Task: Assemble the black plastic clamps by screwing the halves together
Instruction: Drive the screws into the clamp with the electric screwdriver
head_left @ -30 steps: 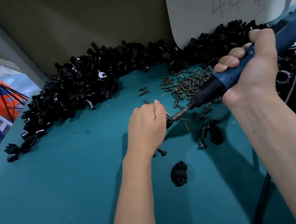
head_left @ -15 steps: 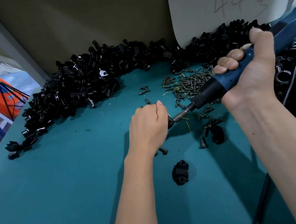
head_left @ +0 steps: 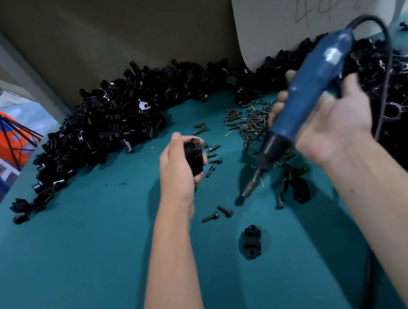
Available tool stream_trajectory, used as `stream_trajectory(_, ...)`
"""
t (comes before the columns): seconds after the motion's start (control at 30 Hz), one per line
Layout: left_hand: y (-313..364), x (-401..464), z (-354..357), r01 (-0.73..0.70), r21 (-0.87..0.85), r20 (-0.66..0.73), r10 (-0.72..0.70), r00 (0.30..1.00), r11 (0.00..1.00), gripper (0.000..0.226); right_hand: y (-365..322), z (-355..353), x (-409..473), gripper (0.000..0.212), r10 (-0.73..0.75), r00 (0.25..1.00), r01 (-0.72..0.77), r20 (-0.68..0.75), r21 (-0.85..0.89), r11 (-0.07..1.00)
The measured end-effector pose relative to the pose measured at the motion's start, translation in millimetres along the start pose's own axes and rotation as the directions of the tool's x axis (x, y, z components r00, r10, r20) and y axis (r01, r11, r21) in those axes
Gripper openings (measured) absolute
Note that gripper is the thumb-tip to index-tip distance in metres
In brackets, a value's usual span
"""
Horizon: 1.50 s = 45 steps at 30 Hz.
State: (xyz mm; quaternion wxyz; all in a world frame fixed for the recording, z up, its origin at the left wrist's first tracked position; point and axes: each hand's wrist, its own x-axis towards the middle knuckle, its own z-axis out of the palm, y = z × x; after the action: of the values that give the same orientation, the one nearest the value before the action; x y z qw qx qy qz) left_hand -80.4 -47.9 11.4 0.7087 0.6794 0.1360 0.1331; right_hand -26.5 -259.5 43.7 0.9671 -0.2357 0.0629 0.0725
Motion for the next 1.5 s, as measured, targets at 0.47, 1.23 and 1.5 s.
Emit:
stream_trajectory(0.47, -5.2, -0.4, 1.2, 0.058, 0.138, 0.109, -0.074, 0.991, 0.989, 0.033, 21.7, -5.3, 0.6, 0.065, 0.074, 0.993, -0.069, -0.093, 0.063, 0.996)
stream_trajectory(1.23, -5.6, -0.6, -10.9, -0.127, 0.444, 0.256, 0.01, 0.967, 0.887, 0.034, 12.4, 14.6, -3.4, 0.029, -0.202, 0.962, 0.2, -0.185, -0.031, 0.979)
stream_trajectory(1.5, -4.1, -3.6, -6.1, -0.166, 0.456, 0.291, 0.031, 0.956, 0.874, 0.031, 10.7, 11.9, -2.3, 0.027, -0.227, 0.956, 0.222, -0.185, -0.046, 0.974)
